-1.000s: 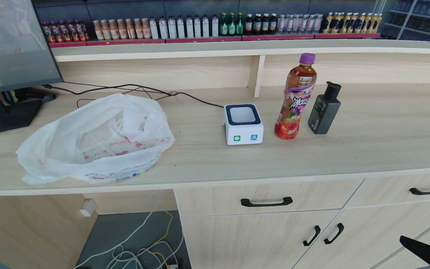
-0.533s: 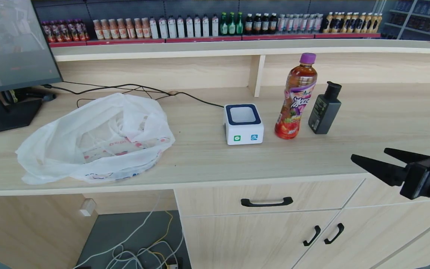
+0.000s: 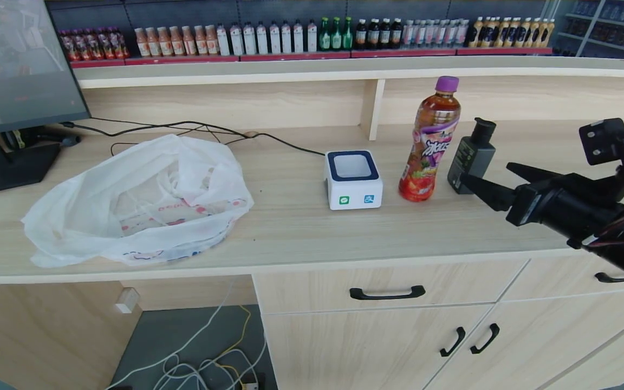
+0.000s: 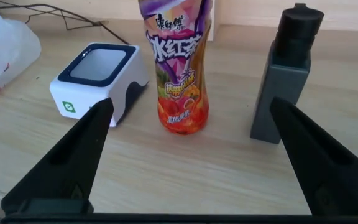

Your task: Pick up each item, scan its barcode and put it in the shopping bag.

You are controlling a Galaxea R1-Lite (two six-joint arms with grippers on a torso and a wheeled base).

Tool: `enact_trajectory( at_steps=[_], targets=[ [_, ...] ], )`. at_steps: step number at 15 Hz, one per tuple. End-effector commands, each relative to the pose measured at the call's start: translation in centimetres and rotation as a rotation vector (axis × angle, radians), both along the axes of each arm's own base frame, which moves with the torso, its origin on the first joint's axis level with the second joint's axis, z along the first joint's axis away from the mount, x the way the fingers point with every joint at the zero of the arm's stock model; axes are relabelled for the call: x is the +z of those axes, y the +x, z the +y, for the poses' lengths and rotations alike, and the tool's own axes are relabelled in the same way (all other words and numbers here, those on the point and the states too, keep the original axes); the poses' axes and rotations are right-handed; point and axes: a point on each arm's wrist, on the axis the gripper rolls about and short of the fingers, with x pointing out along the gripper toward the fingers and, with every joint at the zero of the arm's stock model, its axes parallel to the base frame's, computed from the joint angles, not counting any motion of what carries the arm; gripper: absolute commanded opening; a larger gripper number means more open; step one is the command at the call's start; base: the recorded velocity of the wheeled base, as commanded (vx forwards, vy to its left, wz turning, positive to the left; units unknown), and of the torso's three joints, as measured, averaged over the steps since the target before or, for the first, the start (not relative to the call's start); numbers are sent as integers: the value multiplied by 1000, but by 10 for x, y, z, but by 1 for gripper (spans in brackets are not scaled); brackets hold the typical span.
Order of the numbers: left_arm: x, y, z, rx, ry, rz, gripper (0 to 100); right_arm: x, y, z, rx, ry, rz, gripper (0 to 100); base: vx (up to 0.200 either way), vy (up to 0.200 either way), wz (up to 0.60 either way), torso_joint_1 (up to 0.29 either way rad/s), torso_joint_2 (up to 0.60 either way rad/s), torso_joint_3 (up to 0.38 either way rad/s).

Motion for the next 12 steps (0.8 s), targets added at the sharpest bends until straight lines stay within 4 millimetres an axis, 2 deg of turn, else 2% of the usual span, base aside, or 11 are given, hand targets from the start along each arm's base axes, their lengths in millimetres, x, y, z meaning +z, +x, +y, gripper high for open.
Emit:
enact_trajectory(
  at_steps=[1, 4, 12],
  targets=[
    [0, 0, 0, 0, 0, 0, 100, -30, 30, 5, 1, -5, -4, 100, 0, 0, 0, 0, 0, 0],
    [0, 0, 0, 0, 0, 0, 100, -46, 45, 15, 24, -3, -33, 100, 0, 0, 0, 0, 0, 0],
    [0, 0, 0, 0, 0, 0, 100, -41, 75, 24, 31, 8, -90, 100, 0, 0, 0, 0, 0, 0]
  ],
)
